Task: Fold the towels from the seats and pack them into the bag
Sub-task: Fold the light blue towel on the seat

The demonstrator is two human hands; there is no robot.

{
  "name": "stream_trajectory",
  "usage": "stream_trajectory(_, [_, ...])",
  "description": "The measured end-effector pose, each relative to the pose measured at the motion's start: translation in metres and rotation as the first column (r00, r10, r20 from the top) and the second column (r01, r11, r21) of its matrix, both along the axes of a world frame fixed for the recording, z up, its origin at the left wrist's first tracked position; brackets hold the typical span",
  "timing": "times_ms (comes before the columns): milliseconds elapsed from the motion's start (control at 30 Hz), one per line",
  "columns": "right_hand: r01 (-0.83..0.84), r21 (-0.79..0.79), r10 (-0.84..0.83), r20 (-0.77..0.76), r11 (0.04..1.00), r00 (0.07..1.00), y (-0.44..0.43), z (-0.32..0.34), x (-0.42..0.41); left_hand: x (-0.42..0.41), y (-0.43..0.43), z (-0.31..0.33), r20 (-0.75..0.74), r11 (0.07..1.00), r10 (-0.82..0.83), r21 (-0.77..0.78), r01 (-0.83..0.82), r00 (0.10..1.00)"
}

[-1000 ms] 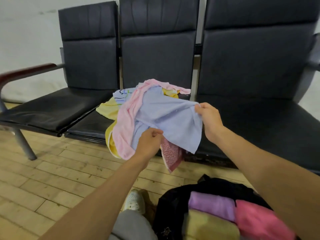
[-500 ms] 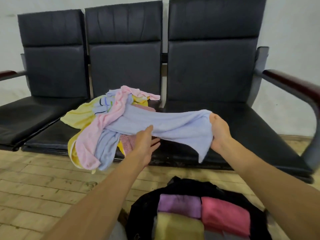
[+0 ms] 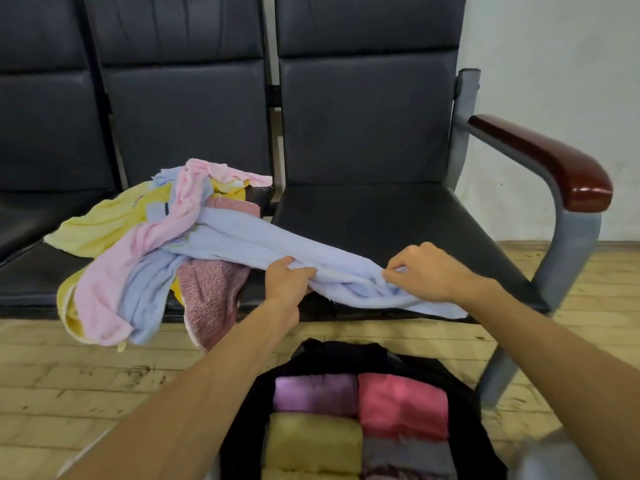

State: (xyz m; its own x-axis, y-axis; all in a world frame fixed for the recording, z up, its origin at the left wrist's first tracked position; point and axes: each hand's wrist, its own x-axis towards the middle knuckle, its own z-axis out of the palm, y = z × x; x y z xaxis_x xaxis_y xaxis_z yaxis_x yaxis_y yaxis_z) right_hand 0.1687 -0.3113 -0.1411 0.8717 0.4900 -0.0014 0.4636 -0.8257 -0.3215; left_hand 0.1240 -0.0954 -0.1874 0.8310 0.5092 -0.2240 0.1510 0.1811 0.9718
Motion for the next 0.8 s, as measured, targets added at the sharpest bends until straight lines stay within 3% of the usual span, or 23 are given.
stream_trajectory(167, [0.221, -0.056, -0.216, 0.084, 0.974, 0.973, -0.023, -0.001, -0.002, -0.025, -0.020, 0.001, -0.026, 0.925, -0.357, 0.131, 0.357, 0.934])
stream_trajectory(333, [-0.001, 0.014, -0.003, 0.227, 1.000, 0.974, 0.015, -0.018, -0.009, -0.039, -0.019, -0.008, -0.010, 0.894, -0.427, 0.148, 0.424, 0.904])
stream_trajectory(467, [-0.186, 0.098, 0.173, 0.130, 0.978, 0.976, 0.051, -0.035, -0.013, -0.051, -0.013, -0.005, 0.008, 0.899, -0.427, 0.111, 0.423, 0.904])
stream_trajectory(633, [-0.094, -0.045, 0.102, 0.205, 0.994, 0.973, 0.082, -0.046, -0.016, -0.055, 0.012, -0.007, 0.122, 0.948, -0.138, -0.271, 0.166, 0.983])
stream_trajectory(800, [-0.143, -0.072, 0.158, 0.270, 0.987, 0.950, 0.088, -0.040, -0.023, -0.058, 0.026, -0.003, 0.080, 0.952, 0.028, -0.306, -0.002, 0.996])
